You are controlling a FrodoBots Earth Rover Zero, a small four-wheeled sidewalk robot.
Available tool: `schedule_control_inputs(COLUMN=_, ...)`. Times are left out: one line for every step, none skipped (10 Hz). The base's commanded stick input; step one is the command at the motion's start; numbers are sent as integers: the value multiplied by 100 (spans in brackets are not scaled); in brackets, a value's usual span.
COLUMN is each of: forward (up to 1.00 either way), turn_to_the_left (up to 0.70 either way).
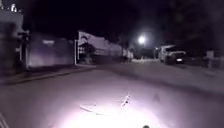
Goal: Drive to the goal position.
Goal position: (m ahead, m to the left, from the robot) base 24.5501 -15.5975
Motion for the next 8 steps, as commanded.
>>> schedule_control_inputs(forward=70, turn_to_the_left=0)
schedule_control_inputs(forward=70, turn_to_the_left=0)
schedule_control_inputs(forward=70, turn_to_the_left=0)
schedule_control_inputs(forward=70, turn_to_the_left=0)
schedule_control_inputs(forward=70, turn_to_the_left=0)
schedule_control_inputs(forward=70, turn_to_the_left=0)
schedule_control_inputs(forward=70, turn_to_the_left=0)
schedule_control_inputs(forward=70, turn_to_the_left=0)
